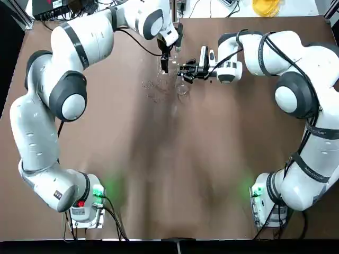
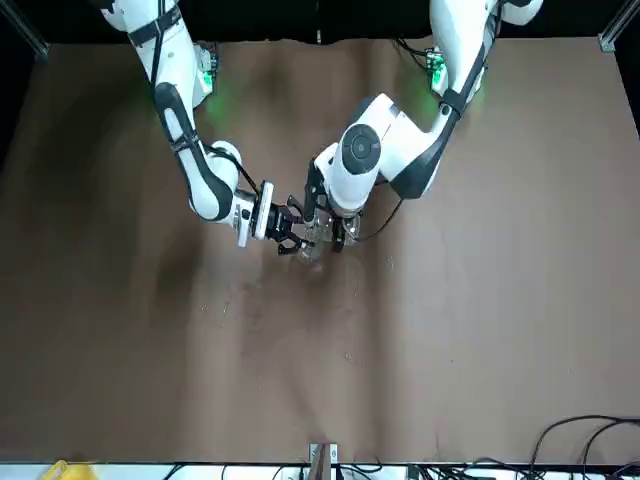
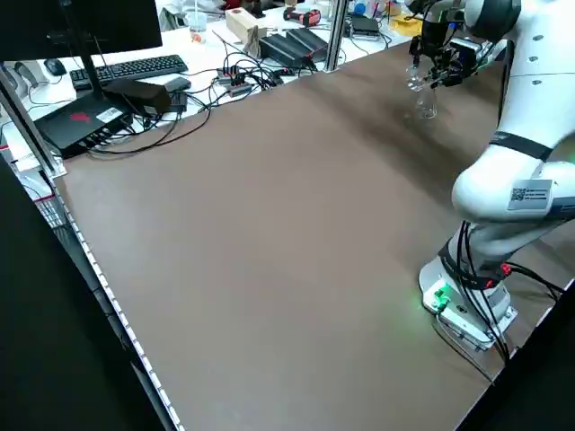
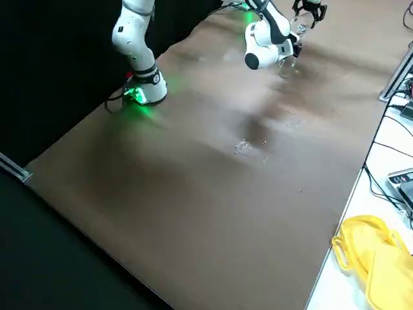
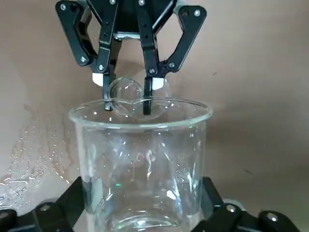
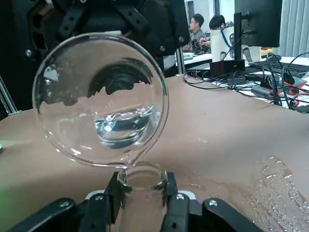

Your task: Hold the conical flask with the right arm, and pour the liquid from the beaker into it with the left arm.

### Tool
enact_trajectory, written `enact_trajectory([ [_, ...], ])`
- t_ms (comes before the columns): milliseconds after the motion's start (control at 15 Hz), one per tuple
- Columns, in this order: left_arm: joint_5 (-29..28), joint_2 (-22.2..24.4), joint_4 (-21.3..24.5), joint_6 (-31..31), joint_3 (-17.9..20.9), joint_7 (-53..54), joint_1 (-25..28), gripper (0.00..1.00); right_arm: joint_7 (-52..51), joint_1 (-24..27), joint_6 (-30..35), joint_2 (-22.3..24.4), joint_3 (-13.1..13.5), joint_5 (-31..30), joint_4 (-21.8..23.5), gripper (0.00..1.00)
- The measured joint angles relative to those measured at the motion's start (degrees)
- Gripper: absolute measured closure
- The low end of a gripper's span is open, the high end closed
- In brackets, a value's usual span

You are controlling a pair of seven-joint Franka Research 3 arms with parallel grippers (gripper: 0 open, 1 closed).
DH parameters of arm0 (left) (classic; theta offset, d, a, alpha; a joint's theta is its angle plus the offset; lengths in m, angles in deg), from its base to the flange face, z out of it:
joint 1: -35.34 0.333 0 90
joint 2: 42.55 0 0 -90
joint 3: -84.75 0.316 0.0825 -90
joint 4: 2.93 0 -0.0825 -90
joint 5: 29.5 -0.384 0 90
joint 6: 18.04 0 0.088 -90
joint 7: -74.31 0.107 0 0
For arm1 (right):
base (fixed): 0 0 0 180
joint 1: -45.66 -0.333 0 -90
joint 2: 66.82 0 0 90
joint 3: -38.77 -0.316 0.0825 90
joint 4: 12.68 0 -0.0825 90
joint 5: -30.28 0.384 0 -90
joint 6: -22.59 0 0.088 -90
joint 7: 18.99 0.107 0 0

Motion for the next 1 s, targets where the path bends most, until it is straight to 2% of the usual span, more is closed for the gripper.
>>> enact_trajectory([
  [1000, -2.7, 0.0, -1.0, 2.6, 1.1, -1.4, -1.5, 0.02, 0.0, -0.3, -0.1, 0.0, 0.0, 0.0, 0.0, 0.61],
])
